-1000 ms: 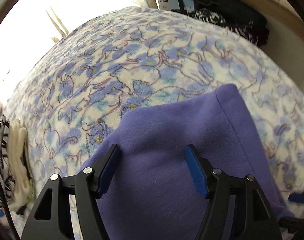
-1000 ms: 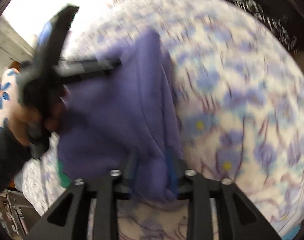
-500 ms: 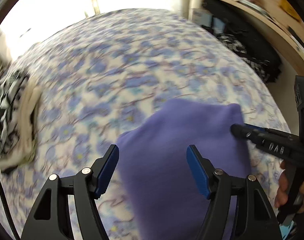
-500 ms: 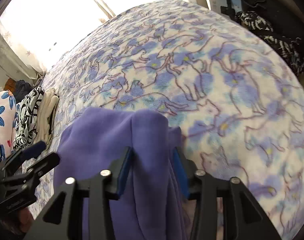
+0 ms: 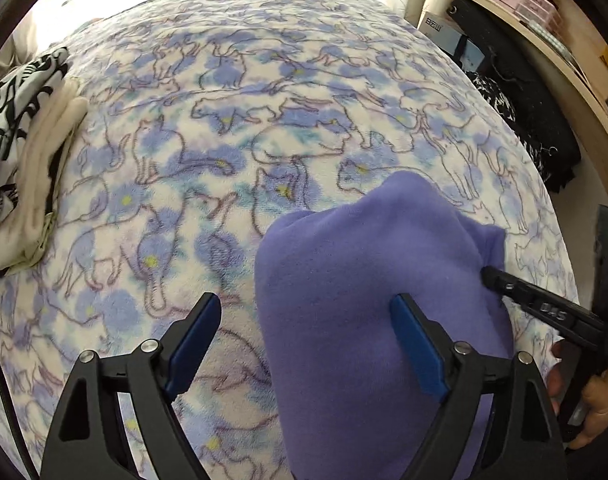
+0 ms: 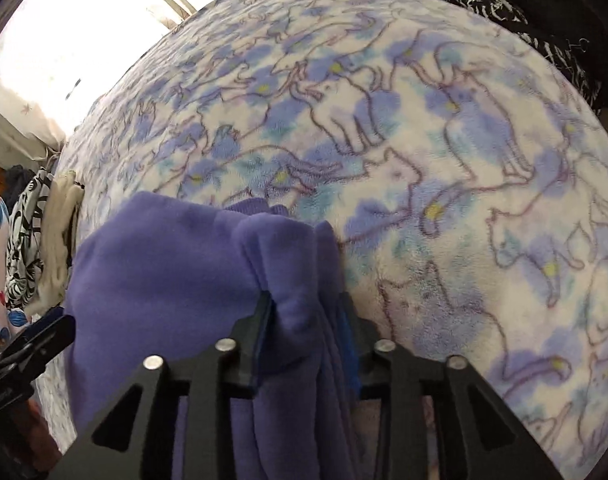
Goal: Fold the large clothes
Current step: 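Grasp the folded bundle with the left tool while the right tool grasps it too, then lift the folded hoodie bundle off the blanket with both tools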
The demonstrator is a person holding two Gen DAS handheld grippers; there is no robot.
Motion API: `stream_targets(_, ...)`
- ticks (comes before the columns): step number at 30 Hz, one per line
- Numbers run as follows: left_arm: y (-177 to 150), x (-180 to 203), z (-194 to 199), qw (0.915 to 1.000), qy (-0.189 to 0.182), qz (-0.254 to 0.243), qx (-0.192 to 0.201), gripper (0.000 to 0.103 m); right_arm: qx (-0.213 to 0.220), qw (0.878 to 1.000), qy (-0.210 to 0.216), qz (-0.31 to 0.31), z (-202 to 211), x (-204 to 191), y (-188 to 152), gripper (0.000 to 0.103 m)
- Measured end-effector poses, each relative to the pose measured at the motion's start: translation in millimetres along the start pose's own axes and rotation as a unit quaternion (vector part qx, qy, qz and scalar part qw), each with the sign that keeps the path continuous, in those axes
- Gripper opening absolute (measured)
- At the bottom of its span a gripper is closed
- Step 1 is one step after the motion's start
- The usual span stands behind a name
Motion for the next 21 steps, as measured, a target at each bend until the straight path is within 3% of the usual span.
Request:
stream_targets(6, -17.8, 7.2, 34.7, 0.9996, 0.008, -0.026, 0.008, 0.085, 0.061, 0.996, 0.004, 0.061, 61.7, -21.3, -19.8, 0.035)
stream_targets(8, -33.6, 16.7, 46.2, 0.9997, -0.011, -0.021, 0.003, 0.084, 0.055, 0.995, 0.02, 0.084, 72.3, -35.1, -37.1, 0.033)
stream_targets(10, -48.6, 24.4, 52.0, 0.9996, -0.025, -0.016, -0.005, 0.079, 0.039, 0.994, 0.04, 0.096, 76.6, -46.4, -56.4, 0.022)
stream_targets(12, -64.7, 34.3, 50.1, 0.9988, -0.039, -0.018, -0.022, 0.07, 0.018, 0.993, 0.046, 0.106, 73.2, -50.7, -74.6, 0.021)
stream_targets(15, -84.7, 44.7, 35.1, 0.9975, -0.051, -0.015, -0.047, 0.068, 0.001, 0.993, 0.005, 0.121, 53.8, -40.8, -93.4, 0.02)
stream_targets(18, -90.8, 48.6, 24.2, 0.997, -0.064, -0.002, -0.044, 0.073, -0.01, 0.993, -0.026, 0.113, 33.1, -18.1, -100.6, 0.003)
stream_targets(21, -92.0, 46.8, 17.1, 0.9971, -0.065, 0.008, -0.039, 0.08, -0.007, 0.993, -0.026, 0.113, 28.5, -13.5, -100.9, 0.001)
Point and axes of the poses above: each gripper's, at about its wrist camera, not at the fingertips, and z roughly against the way its jaws point, x to its right, y to its top, the point moved 10 cm from there along -z, roughly the way its jaws point, and after that the axes turned 11 degrees about -z, right-handed, at the moved point
